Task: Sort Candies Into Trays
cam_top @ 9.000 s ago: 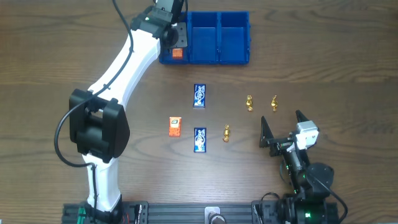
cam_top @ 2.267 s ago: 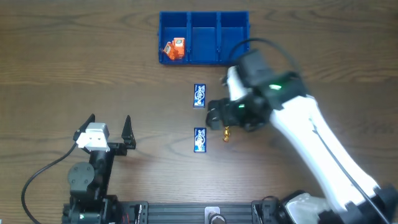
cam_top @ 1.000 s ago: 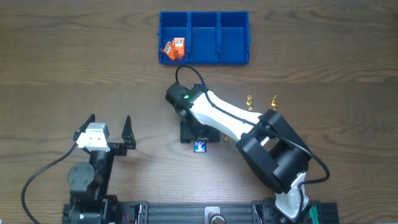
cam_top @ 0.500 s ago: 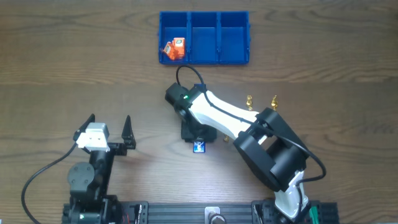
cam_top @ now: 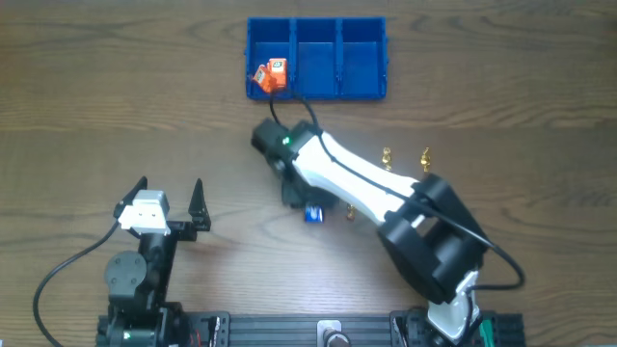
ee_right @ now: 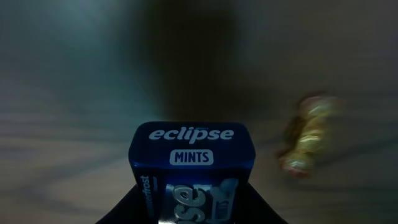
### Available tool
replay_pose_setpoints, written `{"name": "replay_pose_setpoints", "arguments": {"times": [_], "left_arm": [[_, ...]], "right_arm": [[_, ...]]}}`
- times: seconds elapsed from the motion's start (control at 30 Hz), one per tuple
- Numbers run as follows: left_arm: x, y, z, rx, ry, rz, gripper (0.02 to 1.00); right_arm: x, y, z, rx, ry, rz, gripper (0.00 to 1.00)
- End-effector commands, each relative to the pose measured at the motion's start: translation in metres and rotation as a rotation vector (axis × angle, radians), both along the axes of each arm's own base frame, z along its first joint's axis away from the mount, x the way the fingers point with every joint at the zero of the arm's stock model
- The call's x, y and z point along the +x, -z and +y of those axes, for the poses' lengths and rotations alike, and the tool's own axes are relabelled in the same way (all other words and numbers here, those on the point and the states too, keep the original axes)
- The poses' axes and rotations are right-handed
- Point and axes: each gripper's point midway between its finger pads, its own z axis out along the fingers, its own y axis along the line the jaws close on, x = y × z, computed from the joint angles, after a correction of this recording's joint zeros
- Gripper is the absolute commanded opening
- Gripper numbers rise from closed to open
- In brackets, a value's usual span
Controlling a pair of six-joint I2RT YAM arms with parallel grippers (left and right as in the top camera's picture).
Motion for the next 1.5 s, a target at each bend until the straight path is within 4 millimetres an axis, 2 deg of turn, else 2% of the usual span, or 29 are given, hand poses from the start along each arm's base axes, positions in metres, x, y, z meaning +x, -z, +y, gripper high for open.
{"name": "replay_pose_setpoints", "arguments": {"times": [0.03,0.1,0.17,0.2,0.27,0.37,0.5,0.6,0.73,0.9,0.97,1.0,1.1,1.23,1.37,1.5], "left_arm": [[-0.001,0.016,-0.002,0.007,0.013,0.046,0.998],[-0.001,0.016,-0.002,0.007,0.013,0.046,0.998],[-0.001,0.016,-0.002,0.007,0.013,0.046,0.998],[-0.001,0.016,-0.002,0.007,0.013,0.046,0.996],[-0.001,0.016,-0.002,0.007,0.013,0.046,0.998],[-0.001,0.016,-0.002,0.007,0.013,0.046,0.998],[-0.001,0.016,-0.002,0.007,0.013,0.046,0.998],[-0.001,0.016,-0.002,0.007,0.013,0.046,0.998],[-0.001,0.016,-0.002,0.007,0.013,0.046,0.998],[-0.001,0.016,-0.002,0.007,0.013,0.046,0.998],[-0.001,0.016,-0.002,0.007,0.013,0.046,0.998],[-0.001,0.016,-0.002,0.007,0.013,0.046,0.998],[-0.001,0.016,-0.002,0.007,0.013,0.046,0.998],[-0.001,0.016,-0.002,0.007,0.013,0.046,0.998],[-0.001,0.016,-0.002,0.007,0.013,0.046,0.998],[-0.001,0.016,-0.002,0.007,0.013,0.046,0.998]], "right_arm": [[0.101,-0.119,-0.018,0.012,0.014,-0.39,0.132],[0.131,-0.15,-0.02,0.028,-0.005,-0.482,0.134],[0.155,-0.173,-0.025,0.026,-0.009,-0.557,0.143],[0.174,-0.184,-0.028,0.024,-0.009,-0.606,0.145],[0.199,-0.191,-0.031,0.022,-0.013,-0.663,0.145],[0.241,-0.181,-0.028,0.031,-0.032,-0.741,0.15],[0.268,-0.155,-0.021,0.035,-0.031,-0.766,0.148],[0.28,-0.134,-0.014,0.039,-0.036,-0.764,0.145],[0.29,-0.11,-0.008,0.034,-0.04,-0.755,0.145],[0.292,-0.106,-0.007,0.033,-0.04,-0.753,0.154],[0.291,-0.105,-0.008,0.032,-0.04,-0.752,0.2],[0.291,-0.105,-0.008,0.032,-0.04,-0.752,0.242],[0.292,-0.106,-0.007,0.033,-0.04,-0.753,0.516],[0.292,-0.106,-0.009,0.032,-0.037,-0.754,0.748],[0.277,-0.112,-0.014,0.018,-0.043,-0.71,0.759],[0.238,-0.137,-0.01,0.063,-0.021,-0.639,0.79]]}}
